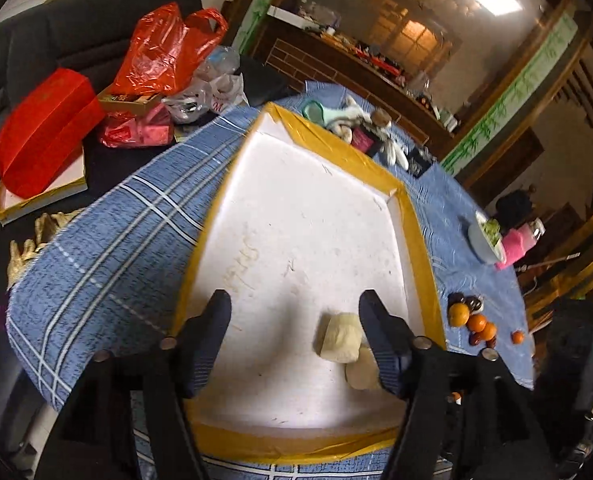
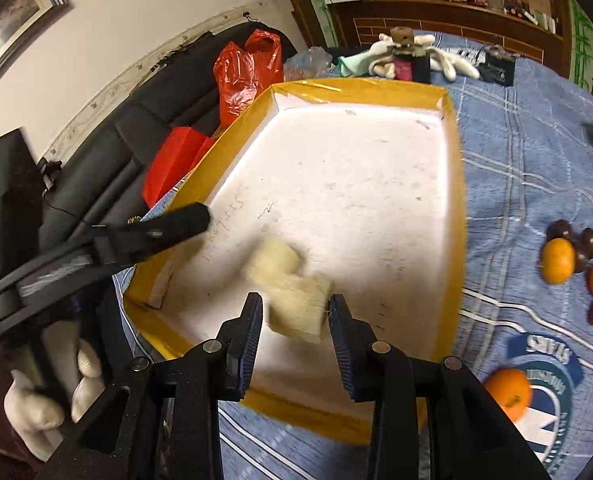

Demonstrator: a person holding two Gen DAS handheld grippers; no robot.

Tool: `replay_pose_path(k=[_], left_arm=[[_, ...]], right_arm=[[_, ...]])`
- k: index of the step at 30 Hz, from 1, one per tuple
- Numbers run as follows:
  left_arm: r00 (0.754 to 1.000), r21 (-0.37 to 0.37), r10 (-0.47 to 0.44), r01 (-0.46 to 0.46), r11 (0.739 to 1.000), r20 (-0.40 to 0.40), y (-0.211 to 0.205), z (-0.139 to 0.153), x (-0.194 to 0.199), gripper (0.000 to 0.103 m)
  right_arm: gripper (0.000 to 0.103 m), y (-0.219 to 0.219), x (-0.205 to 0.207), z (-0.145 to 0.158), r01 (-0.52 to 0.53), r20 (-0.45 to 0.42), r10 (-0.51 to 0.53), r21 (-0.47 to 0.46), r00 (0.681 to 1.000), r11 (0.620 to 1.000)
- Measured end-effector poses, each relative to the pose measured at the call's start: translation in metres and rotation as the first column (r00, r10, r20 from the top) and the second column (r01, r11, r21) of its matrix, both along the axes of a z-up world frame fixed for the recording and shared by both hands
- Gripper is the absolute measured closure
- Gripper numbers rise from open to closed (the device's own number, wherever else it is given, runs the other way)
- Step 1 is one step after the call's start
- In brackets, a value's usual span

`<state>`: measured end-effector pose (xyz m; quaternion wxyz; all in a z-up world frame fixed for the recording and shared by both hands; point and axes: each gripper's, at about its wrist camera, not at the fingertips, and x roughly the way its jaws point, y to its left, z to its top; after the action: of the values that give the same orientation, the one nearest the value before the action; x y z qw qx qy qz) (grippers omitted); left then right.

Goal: Organize fruits
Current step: 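Carry both white yam chunks over the yellow-rimmed tray and open both tools, then grasp a tangerine with the right tool while the left tool grasps an orange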

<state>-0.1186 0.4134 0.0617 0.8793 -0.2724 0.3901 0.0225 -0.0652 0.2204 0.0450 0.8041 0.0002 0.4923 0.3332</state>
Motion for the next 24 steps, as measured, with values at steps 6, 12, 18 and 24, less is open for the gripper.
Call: replay_pose_path(k=[6,12,18,24], left_arm=[[0.999,-0.076,0.024,-0.021,0.997,0.042,0.01,0.009,-0.012,0.034],[0.996,-0.068,0.007,-0.001,0.998,0.086,-0.006,0.024,-0.02,0.028],[0.995,-0.042,-0.071,0.074,0.996,0.069,-0.042,0.025,-0.011,0.027],[0.987,0.024,-0.154,0.153,0.988,0.055,-0.079,0.03,-0.008,0.027]], right_arm=[[0.063,-0.014,-0.006,0.022,0.007,0.049,-0.009,0.042,0.999,0.999],[0.057,-0.095,-0.008,0.045,0.155,0.102,-0.162,0.071,0.982,0.985],[0.057,-0.147,-0.007,0.013,0.248,0.043,-0.248,0.006,0.968,0.969],[0.05,-0.13,-0.008,-0.013,0.215,0.042,-0.213,-0.034,0.976,0.976]])
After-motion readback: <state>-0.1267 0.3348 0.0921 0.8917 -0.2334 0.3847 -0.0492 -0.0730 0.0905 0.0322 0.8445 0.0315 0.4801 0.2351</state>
